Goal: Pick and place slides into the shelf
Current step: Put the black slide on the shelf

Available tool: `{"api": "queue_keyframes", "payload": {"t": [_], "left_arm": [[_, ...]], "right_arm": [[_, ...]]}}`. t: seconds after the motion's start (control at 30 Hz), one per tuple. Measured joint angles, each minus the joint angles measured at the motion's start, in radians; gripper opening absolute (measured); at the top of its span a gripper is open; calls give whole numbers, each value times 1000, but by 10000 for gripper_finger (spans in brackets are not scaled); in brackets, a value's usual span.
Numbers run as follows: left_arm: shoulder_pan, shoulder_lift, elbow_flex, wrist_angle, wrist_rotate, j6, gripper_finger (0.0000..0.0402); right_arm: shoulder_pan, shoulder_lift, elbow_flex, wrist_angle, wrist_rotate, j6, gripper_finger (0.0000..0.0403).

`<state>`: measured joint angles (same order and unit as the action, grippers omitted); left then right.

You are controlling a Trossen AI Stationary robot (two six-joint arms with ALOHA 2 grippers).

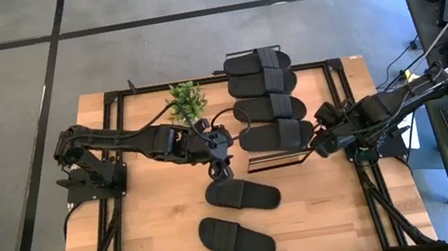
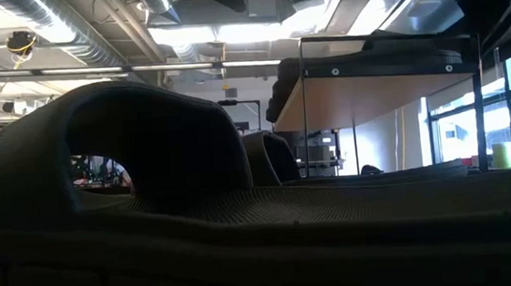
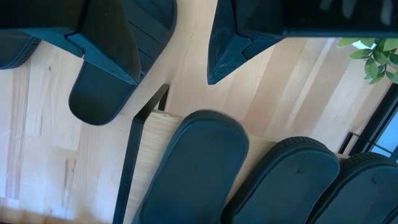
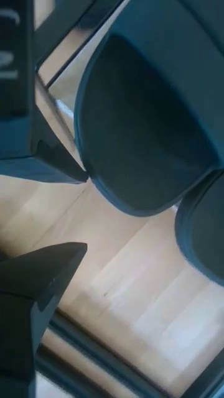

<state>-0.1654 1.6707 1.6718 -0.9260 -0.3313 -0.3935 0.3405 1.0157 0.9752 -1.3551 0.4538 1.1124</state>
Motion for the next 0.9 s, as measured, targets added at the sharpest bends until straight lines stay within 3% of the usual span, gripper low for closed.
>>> {"api": "queue_keyframes", "payload": {"t": [0.9], "left_arm": [[-47,0,0,-21,8,0,178]], "right_arm": [[1,-18,14,-29,-12,9,167]]}}
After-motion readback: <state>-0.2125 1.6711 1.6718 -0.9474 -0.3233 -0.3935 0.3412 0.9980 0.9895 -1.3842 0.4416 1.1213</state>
